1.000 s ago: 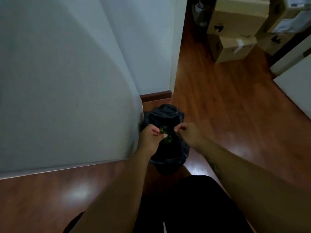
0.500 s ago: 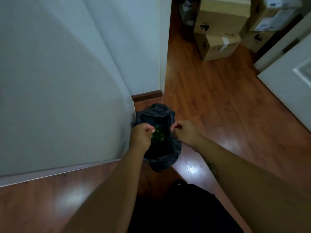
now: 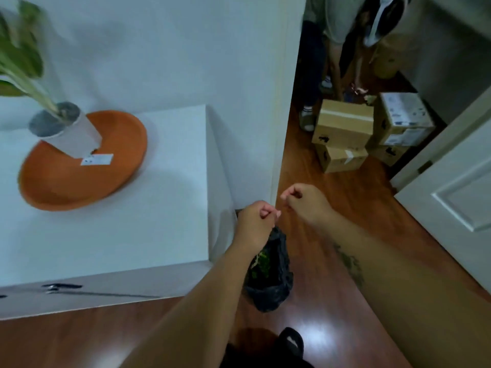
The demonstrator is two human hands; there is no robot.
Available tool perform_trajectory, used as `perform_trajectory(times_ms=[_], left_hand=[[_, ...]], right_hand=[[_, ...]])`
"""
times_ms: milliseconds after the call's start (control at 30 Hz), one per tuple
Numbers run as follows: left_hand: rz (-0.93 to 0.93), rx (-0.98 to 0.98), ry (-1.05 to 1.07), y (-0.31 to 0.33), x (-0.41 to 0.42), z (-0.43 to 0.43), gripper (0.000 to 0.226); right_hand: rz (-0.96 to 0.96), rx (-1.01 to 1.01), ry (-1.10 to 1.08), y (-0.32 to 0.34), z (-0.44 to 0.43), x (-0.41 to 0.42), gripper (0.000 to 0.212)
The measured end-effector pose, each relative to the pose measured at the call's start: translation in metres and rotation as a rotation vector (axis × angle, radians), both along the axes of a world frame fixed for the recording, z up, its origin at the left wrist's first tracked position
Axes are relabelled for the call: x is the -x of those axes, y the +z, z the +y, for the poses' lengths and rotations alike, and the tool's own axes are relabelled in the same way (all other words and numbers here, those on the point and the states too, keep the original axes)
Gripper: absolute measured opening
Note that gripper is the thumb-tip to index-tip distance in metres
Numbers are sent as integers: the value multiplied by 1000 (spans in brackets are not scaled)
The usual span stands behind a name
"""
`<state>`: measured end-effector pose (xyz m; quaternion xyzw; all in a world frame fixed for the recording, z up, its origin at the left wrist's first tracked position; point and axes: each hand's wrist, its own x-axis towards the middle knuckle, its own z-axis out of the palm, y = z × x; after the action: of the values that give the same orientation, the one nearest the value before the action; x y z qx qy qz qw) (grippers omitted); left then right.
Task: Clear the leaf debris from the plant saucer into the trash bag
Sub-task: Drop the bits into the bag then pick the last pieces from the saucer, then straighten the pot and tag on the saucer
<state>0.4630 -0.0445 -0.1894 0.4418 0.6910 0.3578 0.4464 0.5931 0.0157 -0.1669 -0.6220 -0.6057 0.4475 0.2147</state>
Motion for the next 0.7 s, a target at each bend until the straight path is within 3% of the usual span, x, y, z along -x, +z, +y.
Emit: perform_trajectory(times_ms=[233, 433, 600, 700], left_hand=[[147, -161, 103, 95, 76, -5, 12], [227, -212, 227, 117, 180, -25, 15], [372, -210, 282, 118, 283, -45, 28], [596, -265, 285, 111, 343, -55, 51]], right_hand=[[69, -91, 37, 77, 15, 58, 12], [159, -78, 117, 112, 19, 150, 15], [209, -107, 217, 123, 15, 240, 8], [243, -129, 226, 125, 14, 290, 25]])
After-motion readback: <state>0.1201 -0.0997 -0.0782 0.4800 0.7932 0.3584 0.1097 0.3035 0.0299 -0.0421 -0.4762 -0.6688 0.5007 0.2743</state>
